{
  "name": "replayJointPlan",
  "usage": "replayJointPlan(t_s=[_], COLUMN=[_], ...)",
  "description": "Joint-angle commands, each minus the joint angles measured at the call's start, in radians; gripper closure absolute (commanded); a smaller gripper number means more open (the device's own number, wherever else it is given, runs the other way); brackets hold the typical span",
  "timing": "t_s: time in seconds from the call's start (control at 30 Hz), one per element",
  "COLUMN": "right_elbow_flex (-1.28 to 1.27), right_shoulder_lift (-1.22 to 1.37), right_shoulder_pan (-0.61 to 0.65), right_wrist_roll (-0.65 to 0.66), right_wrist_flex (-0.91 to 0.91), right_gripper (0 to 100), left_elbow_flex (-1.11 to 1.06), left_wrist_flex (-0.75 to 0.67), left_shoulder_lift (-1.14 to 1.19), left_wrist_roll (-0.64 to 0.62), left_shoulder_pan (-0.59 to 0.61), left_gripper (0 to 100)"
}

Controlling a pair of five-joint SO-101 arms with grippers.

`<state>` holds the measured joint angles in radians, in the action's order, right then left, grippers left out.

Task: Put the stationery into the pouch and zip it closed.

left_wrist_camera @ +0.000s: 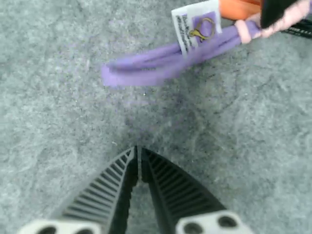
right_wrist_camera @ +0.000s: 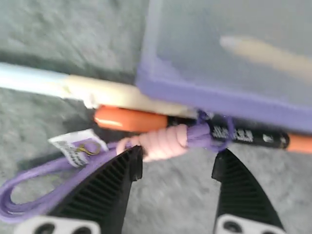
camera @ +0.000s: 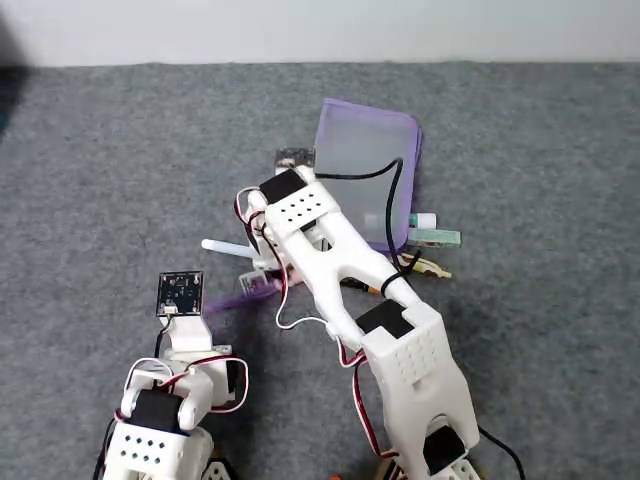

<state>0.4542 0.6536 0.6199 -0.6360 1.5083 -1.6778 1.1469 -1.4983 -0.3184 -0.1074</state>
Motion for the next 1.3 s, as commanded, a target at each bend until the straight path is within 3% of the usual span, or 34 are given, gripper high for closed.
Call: replayJointPlan(t_s=[0.0, 0.47, 0.7, 0.8, 1.0, 1.27], right_elbow_flex=[0.034, 0.034, 0.034, 0.034, 0.034, 0.034], right_shoulder_lift=[-0.048, 0.070, 0.051, 0.019, -0.079, -0.177], right_shoulder_pan=[-0.008, -0.013, -0.015, -0.015, -0.015, -0.030], right_wrist_roll=[-0.006, -0.014, -0.064, -0.066, -0.061, 0.046], right_wrist_flex=[-0.054, -0.113, -0.087, -0.056, 0.030, 0.213], right_gripper=[76.8, 76.9, 99.4, 95.7, 99.1, 99.1], left_elbow_flex=[0.058, 0.058, 0.058, 0.058, 0.058, 0.058], left_wrist_flex=[0.003, 0.003, 0.003, 0.003, 0.003, 0.003], left_shoulder_lift=[-0.012, -0.012, -0.012, -0.012, -0.012, -0.012], left_wrist_roll=[-0.006, -0.006, -0.006, -0.006, -0.006, -0.006], left_shoulder_pan=[-0.008, -0.008, -0.008, -0.008, -0.008, -0.008], left_gripper=[99, 99, 99, 99, 99, 99])
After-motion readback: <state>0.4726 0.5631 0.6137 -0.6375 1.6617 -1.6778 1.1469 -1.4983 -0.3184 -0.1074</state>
